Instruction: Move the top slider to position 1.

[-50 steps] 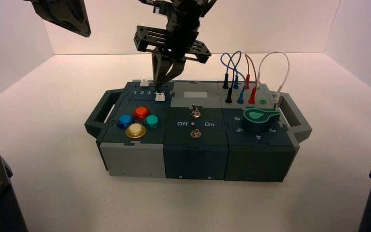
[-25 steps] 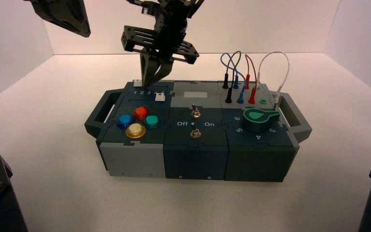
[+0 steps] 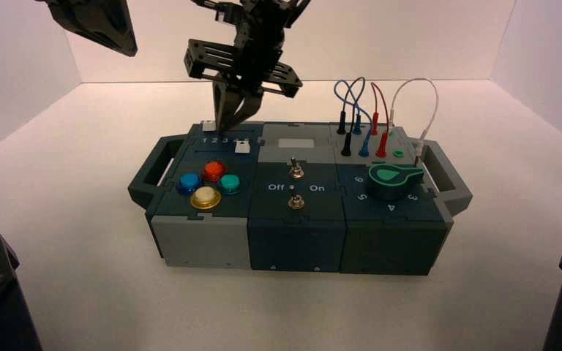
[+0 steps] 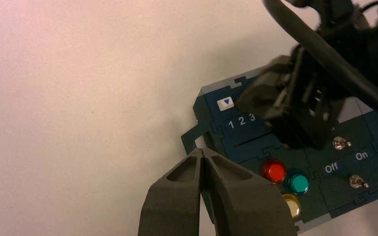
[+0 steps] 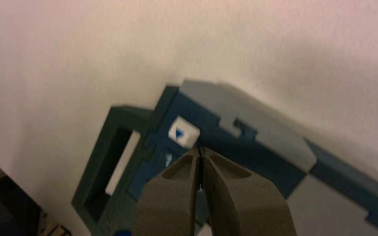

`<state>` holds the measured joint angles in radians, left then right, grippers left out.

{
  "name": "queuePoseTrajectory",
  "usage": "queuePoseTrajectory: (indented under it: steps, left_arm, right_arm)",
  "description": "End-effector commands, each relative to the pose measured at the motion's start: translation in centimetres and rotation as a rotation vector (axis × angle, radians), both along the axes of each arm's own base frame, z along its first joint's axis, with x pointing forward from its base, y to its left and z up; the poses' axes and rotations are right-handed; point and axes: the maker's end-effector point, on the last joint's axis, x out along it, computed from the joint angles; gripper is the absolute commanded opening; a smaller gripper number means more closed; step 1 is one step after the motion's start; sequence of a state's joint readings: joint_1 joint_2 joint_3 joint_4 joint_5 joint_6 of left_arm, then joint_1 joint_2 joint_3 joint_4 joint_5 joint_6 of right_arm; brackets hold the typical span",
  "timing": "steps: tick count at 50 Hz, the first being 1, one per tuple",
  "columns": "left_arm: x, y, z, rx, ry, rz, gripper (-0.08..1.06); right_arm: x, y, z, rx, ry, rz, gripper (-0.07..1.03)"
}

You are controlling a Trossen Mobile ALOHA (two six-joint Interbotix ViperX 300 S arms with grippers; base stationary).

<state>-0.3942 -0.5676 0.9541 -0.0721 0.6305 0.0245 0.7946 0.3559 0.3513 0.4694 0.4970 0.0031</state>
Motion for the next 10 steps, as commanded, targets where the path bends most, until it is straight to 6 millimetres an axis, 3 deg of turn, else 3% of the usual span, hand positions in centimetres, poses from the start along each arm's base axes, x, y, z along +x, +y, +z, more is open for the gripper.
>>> queuePoseTrajectory:
  steps: [1, 10]
  left_arm:
    - [0.3, -0.2, 0.7, -0.005, -0.025, -0.008, -0.03]
    - [0.4, -0.2, 0.8, -0.005, -0.026, -0.008, -0.03]
  right_arm:
    - [-0.3, -0.4, 2.0, 0.020, -0.038, 0.007, -0.02]
    - [-1.1, -1.6, 3.0, 0.029, -0.067, 0.002, -0.02]
